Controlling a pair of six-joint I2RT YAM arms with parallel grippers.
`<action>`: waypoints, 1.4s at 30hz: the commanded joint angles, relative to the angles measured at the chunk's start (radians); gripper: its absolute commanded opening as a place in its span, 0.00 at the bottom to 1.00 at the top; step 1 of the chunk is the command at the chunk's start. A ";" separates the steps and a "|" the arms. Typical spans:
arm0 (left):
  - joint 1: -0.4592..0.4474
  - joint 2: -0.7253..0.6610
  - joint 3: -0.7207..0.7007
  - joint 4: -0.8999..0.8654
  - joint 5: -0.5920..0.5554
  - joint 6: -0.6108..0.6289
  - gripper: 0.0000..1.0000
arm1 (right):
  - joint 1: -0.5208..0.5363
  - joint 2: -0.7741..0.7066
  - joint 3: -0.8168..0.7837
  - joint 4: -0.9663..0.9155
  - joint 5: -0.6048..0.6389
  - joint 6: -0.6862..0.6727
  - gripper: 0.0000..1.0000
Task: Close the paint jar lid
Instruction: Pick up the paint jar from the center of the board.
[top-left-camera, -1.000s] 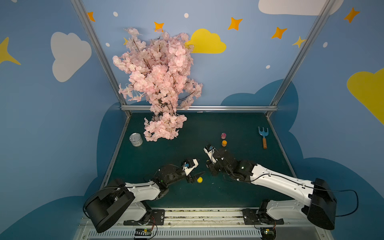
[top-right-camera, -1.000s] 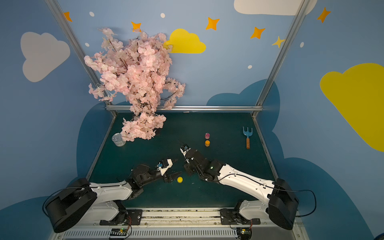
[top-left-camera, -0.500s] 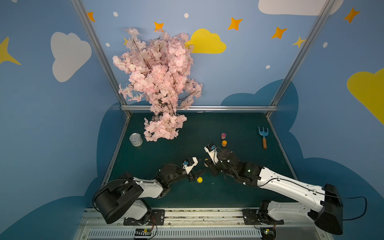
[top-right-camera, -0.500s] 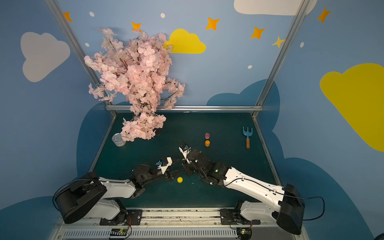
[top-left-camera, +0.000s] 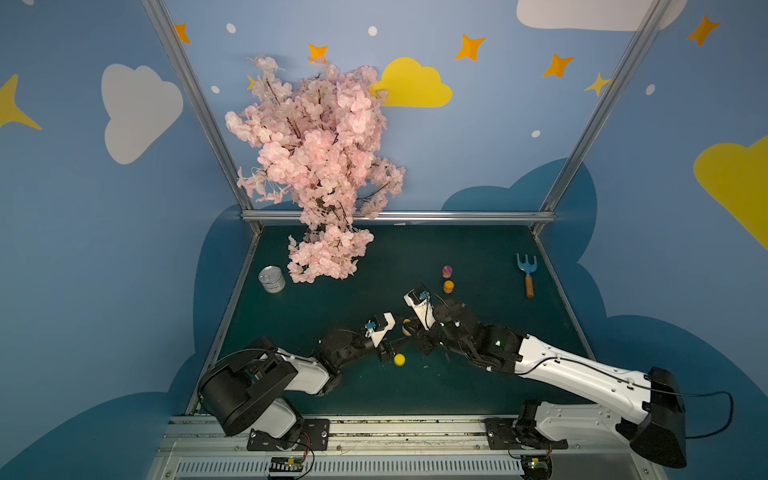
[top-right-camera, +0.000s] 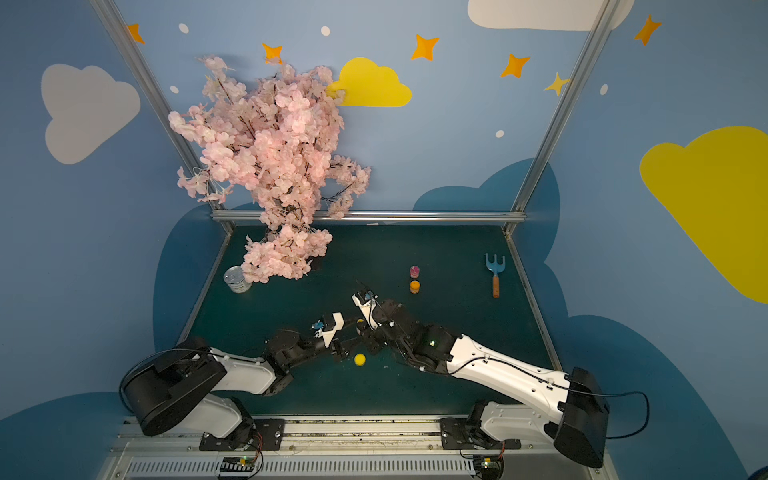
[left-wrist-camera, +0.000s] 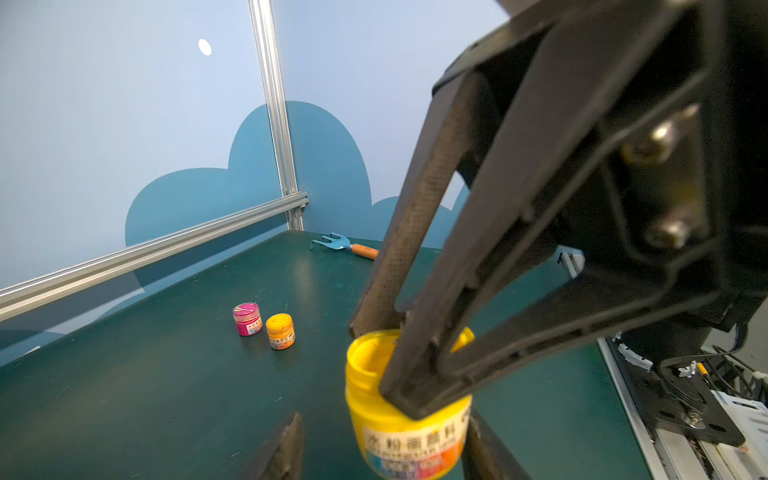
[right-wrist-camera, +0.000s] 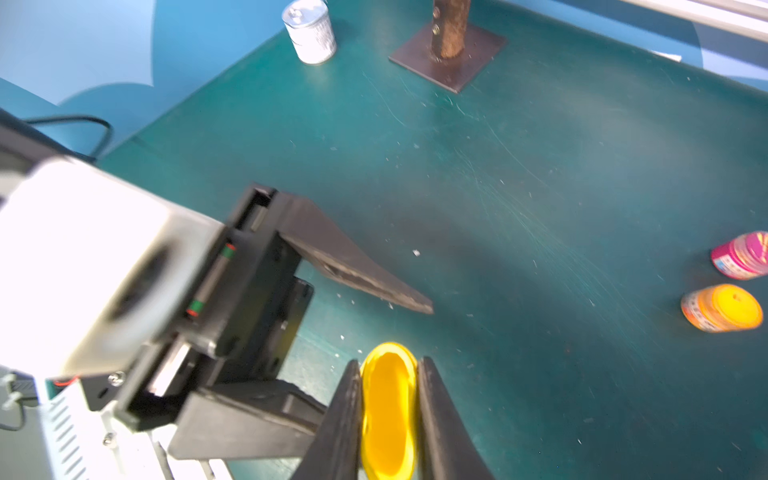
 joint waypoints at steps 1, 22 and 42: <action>0.005 -0.008 0.013 0.040 0.014 -0.011 0.57 | 0.009 -0.012 0.033 0.034 -0.010 0.018 0.19; 0.012 -0.080 0.018 -0.035 0.044 -0.001 0.36 | 0.024 -0.002 0.028 0.069 -0.007 0.027 0.19; 0.022 -0.234 0.034 -0.303 -0.083 0.135 0.33 | 0.027 -0.282 -0.103 0.007 0.183 0.024 0.61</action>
